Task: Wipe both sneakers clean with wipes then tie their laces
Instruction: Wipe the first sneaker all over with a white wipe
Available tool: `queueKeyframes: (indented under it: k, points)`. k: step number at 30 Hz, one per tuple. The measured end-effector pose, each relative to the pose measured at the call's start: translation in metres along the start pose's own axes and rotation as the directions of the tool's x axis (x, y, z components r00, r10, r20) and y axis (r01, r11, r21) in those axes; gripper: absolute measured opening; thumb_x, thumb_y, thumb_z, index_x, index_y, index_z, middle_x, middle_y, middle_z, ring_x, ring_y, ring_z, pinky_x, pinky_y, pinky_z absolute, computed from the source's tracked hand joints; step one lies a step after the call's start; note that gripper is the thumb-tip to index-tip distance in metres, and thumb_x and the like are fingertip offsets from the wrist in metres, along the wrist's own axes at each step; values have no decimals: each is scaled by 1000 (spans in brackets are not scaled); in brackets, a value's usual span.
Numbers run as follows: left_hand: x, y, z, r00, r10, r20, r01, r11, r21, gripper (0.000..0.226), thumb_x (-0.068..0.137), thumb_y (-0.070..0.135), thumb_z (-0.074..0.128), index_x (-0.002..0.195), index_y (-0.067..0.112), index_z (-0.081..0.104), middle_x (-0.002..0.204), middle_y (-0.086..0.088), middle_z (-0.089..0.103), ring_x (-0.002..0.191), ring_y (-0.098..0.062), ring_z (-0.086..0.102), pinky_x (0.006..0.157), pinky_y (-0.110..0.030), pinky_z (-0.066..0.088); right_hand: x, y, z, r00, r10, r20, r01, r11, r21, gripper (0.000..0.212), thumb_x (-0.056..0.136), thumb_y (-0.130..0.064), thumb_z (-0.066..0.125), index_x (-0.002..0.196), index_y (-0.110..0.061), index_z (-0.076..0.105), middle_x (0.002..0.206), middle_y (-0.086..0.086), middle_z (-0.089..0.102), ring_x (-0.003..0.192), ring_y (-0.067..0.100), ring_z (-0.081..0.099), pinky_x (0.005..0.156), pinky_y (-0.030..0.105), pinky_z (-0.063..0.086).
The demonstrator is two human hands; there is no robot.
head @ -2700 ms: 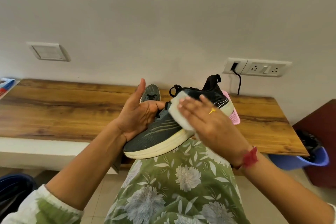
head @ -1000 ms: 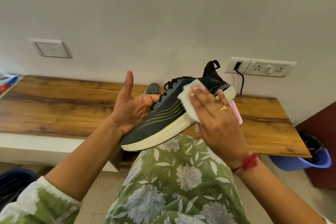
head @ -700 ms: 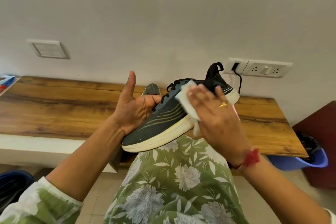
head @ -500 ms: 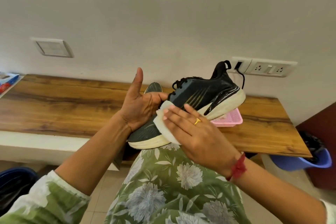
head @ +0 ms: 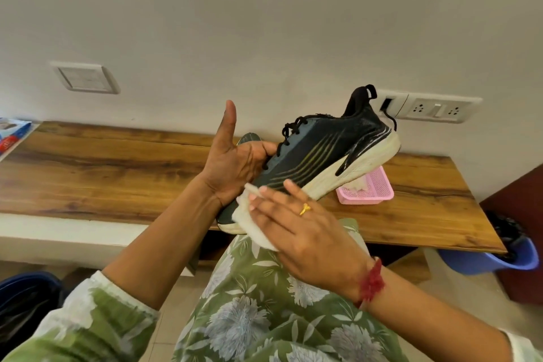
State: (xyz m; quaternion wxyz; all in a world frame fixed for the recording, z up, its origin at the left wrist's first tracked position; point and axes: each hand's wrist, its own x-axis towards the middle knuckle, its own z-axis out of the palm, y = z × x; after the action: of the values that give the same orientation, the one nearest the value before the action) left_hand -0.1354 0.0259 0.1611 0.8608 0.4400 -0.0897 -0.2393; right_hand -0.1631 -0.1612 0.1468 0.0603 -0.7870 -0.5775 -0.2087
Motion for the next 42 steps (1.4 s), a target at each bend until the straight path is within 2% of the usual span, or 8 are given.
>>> queueKeyframes:
  k: [6,9,12,15,18,27,37,42]
  points:
    - [0,1,0,999,-32,15,32,999,32,115,55,90,53,113,-9,56,109,-24,51,96,-35,49,90,-40,42,-2,4,-5,996,82,-29,-83,996,-21,42,86,-17,48,124,-2,59,132,13,56,129,26,44,118,40,16]
    - [-3,3,3,998,-46,-48,51,994,102,103,52,84,65,102,-5,64,97,-21,66,89,-31,62,86,-35,50,-6,-2,-7,984,174,-41,-153,937,313,43,88,-17,42,128,-9,55,134,4,56,132,17,42,117,33,18]
    - [-11,4,5,984,-27,-175,70,966,248,67,46,66,83,83,11,73,80,-6,70,72,-18,67,68,-24,54,-9,21,-34,778,606,-166,-344,632,694,40,93,-22,42,133,-20,48,132,-10,55,106,-5,55,94,16,44]
    - [-17,8,7,967,-35,-251,131,918,374,35,66,34,83,83,7,66,74,-3,69,62,-12,65,59,-20,53,-20,50,-56,593,717,-367,-423,665,616,35,96,-9,47,130,-9,51,127,6,57,83,-1,55,74,11,48]
    - [-21,14,15,955,-61,-289,182,893,412,13,83,18,67,91,7,64,77,-2,70,62,-10,65,58,-18,53,-25,51,-46,686,628,-366,-521,776,356,40,91,-5,44,130,-7,51,132,6,53,120,17,50,106,43,39]
    - [-22,10,20,944,-41,-327,162,923,350,16,81,19,69,86,6,61,76,-6,66,63,-14,64,59,-21,53,-16,11,-2,922,295,-253,-299,954,22,44,90,-12,47,133,-3,46,139,13,46,134,22,39,117,43,19]
    - [-16,7,21,939,-12,-343,102,964,246,19,83,20,59,83,2,62,71,-8,64,56,-14,62,55,-20,52,-16,16,-6,976,127,-175,-138,989,-49,43,89,-14,49,131,-5,44,136,13,53,129,23,47,118,45,17]
    - [-15,8,19,937,-11,-350,109,959,261,21,80,24,55,83,5,63,72,-6,65,59,-14,63,57,-20,52,-12,32,-16,925,301,-233,-315,949,-26,43,88,-15,46,128,-1,52,134,16,53,127,27,49,117,46,15]
